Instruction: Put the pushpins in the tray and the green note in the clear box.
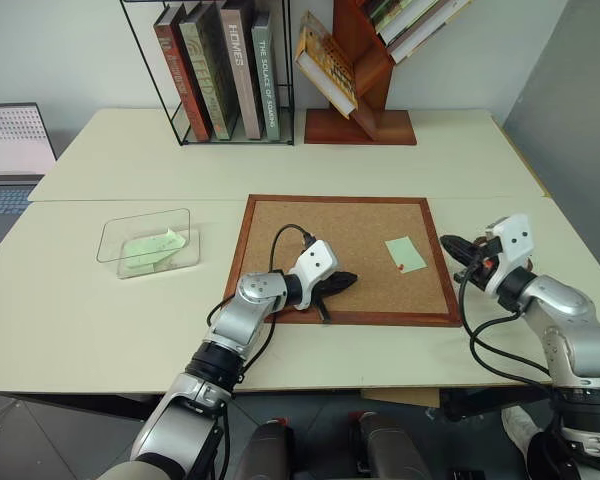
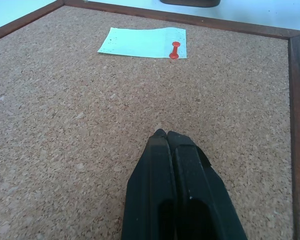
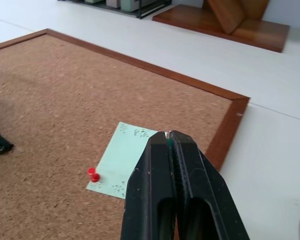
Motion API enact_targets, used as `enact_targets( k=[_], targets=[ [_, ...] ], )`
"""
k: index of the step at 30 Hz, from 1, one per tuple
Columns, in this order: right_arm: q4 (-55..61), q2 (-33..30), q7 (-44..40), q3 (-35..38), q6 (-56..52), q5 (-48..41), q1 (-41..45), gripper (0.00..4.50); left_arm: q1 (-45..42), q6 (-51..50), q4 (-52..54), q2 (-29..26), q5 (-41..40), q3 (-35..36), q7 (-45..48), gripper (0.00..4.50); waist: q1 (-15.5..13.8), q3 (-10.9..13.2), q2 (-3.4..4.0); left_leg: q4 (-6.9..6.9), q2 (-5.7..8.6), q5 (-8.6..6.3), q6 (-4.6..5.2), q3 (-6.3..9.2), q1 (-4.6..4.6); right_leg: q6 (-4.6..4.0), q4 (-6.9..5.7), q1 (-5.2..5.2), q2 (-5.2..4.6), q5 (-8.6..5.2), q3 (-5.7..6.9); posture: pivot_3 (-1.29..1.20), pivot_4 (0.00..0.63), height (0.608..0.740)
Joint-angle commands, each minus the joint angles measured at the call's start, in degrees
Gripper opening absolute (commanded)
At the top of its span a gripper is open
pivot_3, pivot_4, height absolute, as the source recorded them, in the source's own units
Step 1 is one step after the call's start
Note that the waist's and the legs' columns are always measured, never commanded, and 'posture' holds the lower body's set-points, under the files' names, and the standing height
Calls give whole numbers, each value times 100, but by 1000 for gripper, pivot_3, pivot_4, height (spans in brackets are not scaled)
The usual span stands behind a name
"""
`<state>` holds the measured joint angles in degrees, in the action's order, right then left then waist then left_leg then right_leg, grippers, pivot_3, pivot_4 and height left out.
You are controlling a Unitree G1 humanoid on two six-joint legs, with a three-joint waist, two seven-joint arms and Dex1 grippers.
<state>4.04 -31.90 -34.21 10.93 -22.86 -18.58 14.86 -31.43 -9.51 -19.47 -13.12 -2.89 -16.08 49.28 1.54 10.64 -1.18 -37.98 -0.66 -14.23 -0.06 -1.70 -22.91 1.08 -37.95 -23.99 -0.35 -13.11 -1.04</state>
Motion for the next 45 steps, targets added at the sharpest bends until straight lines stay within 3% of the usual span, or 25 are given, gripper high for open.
enact_targets(
  k=[1,13,27,36,40,45],
  targets=[
    [-383,-288,386,372,13,268,108,22,119,-22,43,-24,82,-125,36,0,0,0,0,0,1,0,0,-1,0,0,0,0,0,0,-1,0,150,740],
    [-1415,-446,1264,461,26,892,213,22,104,1,31,-59,104,-143,75,0,11,0,0,1,1,0,0,-7,1,0,0,-1,0,0,-6,0,150,740],
    [-1528,-392,1527,625,184,781,433,2761,112,-7,32,-55,120,-144,61,0,12,0,0,1,1,0,0,-6,0,0,0,-1,0,0,-5,0,150,740],
    [-900,-251,899,900,209,42,362,2821,119,8,14,-27,115,-131,39,0,13,0,0,2,1,0,0,-5,0,0,1,0,1,0,-6,0,150,740],
    [-56,-311,120,135,458,141,-108,2821,107,22,-8,-17,114,-126,35,0,10,0,0,2,0,0,0,-1,-1,0,1,0,1,0,-5,0,150,740],
    [416,-4,-75,-488,261,101,-252,2821,92,31,-24,-4,113,-119,25,0,13,0,0,1,-3,0,0,-1,0,1,1,0,5,0,-2,0,150,740]
  ],
)
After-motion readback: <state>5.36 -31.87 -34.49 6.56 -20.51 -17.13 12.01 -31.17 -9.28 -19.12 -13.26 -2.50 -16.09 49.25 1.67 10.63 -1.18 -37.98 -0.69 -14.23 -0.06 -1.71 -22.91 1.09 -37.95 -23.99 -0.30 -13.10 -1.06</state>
